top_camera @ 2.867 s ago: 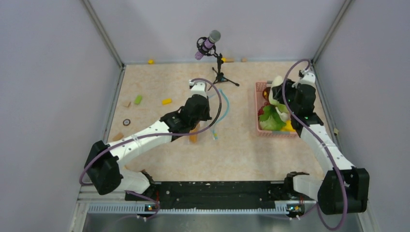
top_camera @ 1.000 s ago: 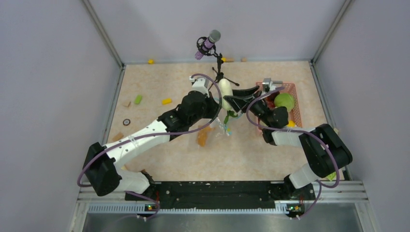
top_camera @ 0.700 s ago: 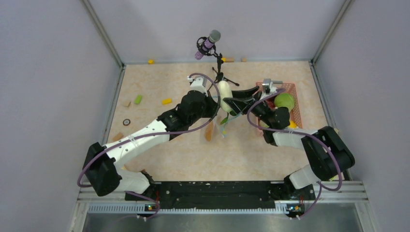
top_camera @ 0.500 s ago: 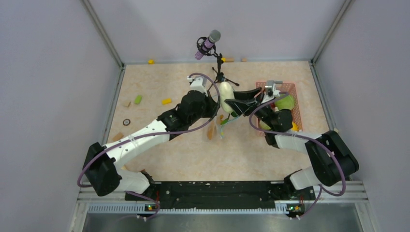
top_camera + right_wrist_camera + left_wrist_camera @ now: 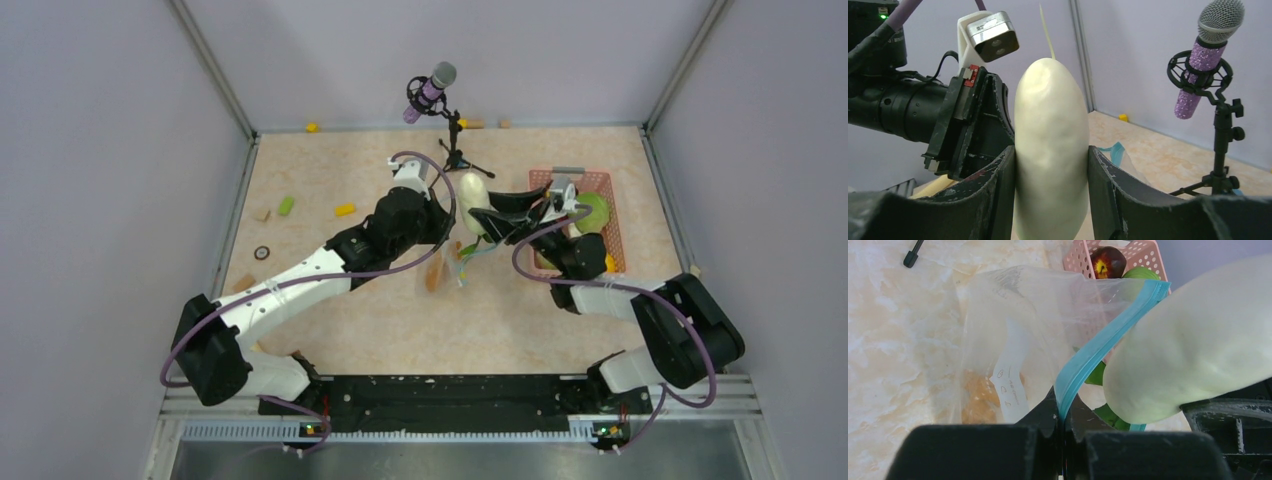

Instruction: Place the food in the zip-top bag and seal the zipper

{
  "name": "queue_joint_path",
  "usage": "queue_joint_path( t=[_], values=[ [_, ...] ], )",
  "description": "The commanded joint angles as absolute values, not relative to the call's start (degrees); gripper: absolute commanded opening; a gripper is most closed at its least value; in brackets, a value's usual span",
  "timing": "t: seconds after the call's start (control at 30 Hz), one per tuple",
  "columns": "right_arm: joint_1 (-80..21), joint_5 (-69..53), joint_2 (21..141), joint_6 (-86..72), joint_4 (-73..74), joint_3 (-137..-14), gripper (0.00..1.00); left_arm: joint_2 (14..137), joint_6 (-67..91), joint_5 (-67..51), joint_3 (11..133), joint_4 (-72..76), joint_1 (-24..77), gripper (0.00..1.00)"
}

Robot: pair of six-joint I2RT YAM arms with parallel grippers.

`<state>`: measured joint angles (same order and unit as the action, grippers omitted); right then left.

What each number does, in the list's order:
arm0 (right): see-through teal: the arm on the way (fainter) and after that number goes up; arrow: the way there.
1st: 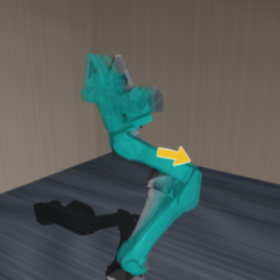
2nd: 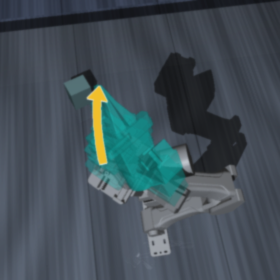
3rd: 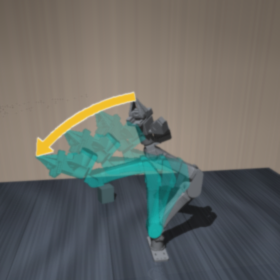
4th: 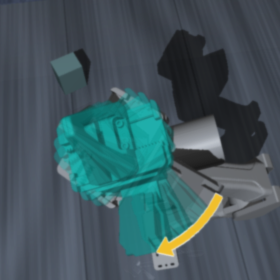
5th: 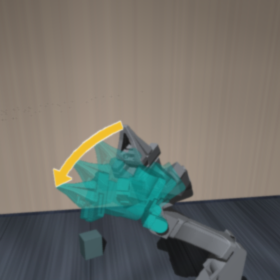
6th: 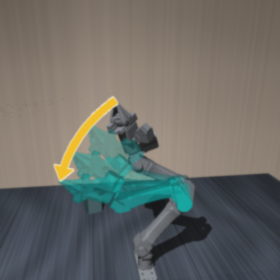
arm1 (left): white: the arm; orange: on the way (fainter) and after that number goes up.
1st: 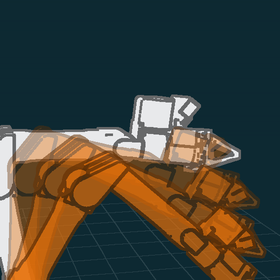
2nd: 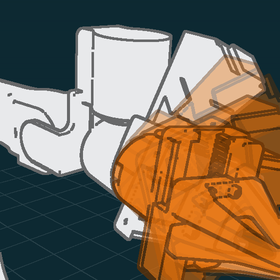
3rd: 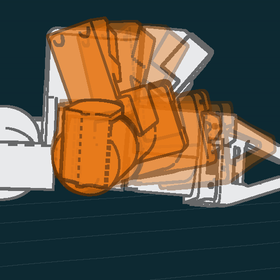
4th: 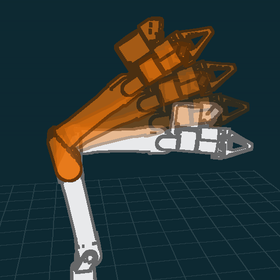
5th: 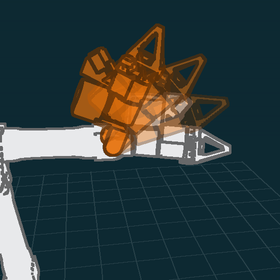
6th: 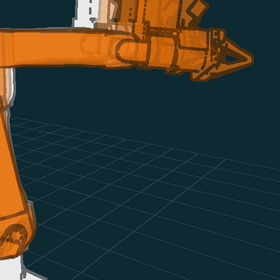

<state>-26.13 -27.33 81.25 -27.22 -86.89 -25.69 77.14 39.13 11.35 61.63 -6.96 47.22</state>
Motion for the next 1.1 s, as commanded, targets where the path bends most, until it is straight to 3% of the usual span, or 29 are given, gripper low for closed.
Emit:
queue_joint_path(
  t=[0.0, 0.33, 0.57, 0.87, 1.07],
  values=[
    [-26.92, -24.18, 79.02, -22.16, -88.23, -25.09, 0.34, 76.36, 39.39, 10.42, 61.95, -4.34, 46.85, 0.00],
    [-28.88, -23.69, 81.31, -21.08, -88.65, -27.27, 0.41, 76.86, 38.46, 8.43, 62.43, -3.69, 46.88, 0.00],
    [-29.18, -24.26, 80.42, -21.56, -85.87, -28.23, 0.65, 76.18, 38.36, 8.92, 61.79, -3.63, 46.83, 0.00],
    [-29.18, -23.74, 77.43, -22.95, -80.58, -28.87, 0.69, 75.67, 38.20, 9.32, 61.09, -3.24, 46.76, 0.00],
    [-29.20, -21.77, 70.43, -24.84, -63.98, -32.38, 0.85, 75.02, 37.56, 12.23, 61.07, -4.88, 46.59, 0.00]
  ],
)
